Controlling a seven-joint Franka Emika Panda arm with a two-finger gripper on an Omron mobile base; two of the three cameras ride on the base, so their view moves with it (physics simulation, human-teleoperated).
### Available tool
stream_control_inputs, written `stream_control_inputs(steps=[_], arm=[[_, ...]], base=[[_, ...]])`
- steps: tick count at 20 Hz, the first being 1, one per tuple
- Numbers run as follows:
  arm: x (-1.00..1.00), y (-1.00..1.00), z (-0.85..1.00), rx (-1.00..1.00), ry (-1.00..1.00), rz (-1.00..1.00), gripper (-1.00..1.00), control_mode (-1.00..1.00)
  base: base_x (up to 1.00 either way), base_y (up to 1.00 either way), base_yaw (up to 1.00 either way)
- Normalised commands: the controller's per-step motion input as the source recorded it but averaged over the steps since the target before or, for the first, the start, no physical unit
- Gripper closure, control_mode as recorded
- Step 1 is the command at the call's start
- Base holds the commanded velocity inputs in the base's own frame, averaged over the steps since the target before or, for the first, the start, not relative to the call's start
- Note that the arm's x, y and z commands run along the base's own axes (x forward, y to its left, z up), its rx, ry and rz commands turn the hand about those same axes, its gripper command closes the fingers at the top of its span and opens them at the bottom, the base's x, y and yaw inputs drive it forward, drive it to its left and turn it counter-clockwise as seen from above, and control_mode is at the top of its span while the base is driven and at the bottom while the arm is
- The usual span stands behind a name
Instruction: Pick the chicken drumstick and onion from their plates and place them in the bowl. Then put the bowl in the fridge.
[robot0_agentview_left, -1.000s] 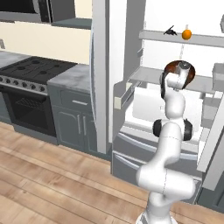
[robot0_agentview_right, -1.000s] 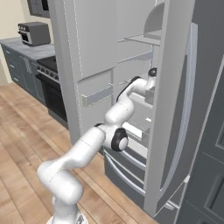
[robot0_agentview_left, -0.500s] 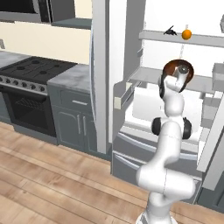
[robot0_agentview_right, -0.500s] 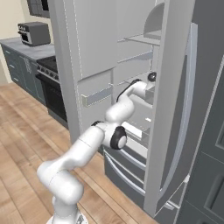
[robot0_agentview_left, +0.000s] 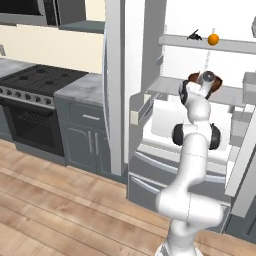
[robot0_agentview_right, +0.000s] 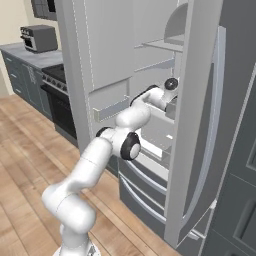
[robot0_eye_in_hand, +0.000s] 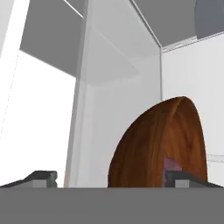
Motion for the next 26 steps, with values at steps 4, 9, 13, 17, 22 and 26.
stream_control_inputs(steps=[4,9,13,17,22,26], arm=[[-0.31,0.21,0.36,0.00,-0.01,0.00,-1.00,-1.00],[-0.53,0.34,0.34,0.00,0.00,0.00,-1.00,-1.00],[-0.67,0.54,0.06,-0.04,-0.01,-0.04,-1.00,-1.00],[-0.67,0.58,-0.04,-0.10,0.00,-0.06,-1.00,-1.00],[-0.65,0.42,0.05,0.00,0.07,-0.09,-1.00,-1.00],[-0.68,0.40,0.19,0.09,0.15,-0.11,-1.00,-1.00]], base=[[0.00,0.00,0.00],[0.00,0.00,0.00],[0.00,0.00,0.00],[0.00,0.00,0.00],[0.00,0.00,0.00],[0.00,0.00,0.00]])
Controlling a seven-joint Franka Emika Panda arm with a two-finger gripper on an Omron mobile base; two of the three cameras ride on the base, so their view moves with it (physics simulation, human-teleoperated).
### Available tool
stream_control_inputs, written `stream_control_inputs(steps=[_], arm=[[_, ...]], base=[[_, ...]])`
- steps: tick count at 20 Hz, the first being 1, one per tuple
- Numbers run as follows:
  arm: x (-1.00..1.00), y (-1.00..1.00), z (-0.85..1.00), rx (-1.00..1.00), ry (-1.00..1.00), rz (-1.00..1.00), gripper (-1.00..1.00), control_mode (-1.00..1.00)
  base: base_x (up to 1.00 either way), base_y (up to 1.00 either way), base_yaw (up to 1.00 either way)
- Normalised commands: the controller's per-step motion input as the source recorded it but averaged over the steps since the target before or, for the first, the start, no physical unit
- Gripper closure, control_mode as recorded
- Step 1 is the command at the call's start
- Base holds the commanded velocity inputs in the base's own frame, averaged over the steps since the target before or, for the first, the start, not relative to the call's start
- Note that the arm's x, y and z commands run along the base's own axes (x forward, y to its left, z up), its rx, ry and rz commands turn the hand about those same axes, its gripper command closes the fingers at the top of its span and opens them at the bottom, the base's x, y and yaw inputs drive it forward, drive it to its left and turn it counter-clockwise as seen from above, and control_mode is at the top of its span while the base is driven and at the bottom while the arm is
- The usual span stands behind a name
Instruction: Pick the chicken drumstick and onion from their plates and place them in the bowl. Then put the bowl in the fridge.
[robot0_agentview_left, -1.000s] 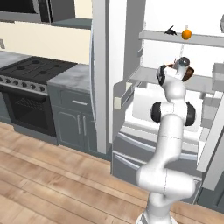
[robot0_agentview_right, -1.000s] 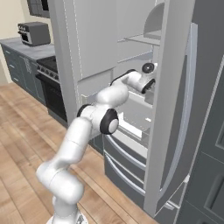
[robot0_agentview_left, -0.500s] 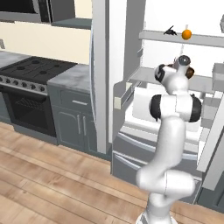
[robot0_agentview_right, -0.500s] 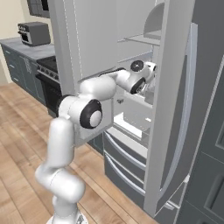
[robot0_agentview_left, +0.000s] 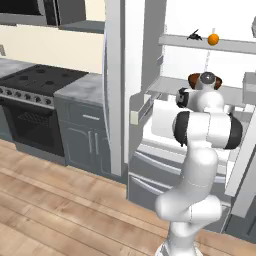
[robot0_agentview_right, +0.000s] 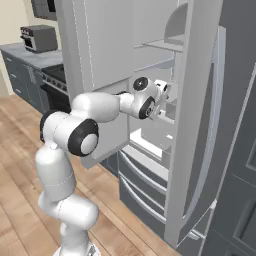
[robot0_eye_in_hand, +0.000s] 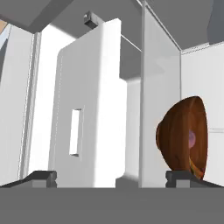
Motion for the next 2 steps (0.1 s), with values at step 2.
stream_control_inputs(steps=[2], arm=[[-0.72,0.39,0.16,0.13,0.22,-0.13,-1.00,-1.00]], base=[[0.00,0.00,0.00]])
